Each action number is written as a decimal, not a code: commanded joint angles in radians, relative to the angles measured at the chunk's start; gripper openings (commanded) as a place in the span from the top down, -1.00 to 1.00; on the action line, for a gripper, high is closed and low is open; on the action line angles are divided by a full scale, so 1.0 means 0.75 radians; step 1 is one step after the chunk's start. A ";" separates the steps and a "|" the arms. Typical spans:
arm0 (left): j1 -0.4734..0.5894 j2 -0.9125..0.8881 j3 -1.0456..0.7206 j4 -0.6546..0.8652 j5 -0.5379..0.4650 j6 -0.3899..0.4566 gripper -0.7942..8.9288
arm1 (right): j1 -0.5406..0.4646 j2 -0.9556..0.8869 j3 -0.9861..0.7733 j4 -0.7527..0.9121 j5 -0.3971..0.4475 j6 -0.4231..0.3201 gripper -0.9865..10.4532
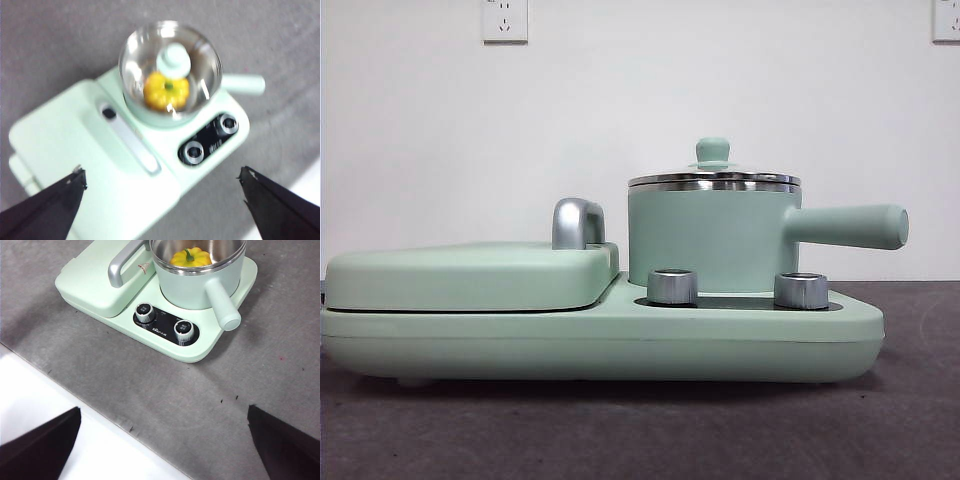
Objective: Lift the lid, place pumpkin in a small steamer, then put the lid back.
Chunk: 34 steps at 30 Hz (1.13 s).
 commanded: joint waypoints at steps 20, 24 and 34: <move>-0.020 -1.428 -1.521 0.700 -0.043 -0.243 0.03 | 0.007 0.006 0.013 0.246 -0.003 0.002 -0.11; -0.020 -1.507 -1.563 0.731 -0.079 -0.259 0.51 | 0.007 0.006 0.013 0.250 -0.002 0.002 0.04; -0.020 -1.507 -1.563 0.732 -0.077 -0.316 0.80 | 0.007 0.005 0.014 0.246 -0.001 -0.031 0.79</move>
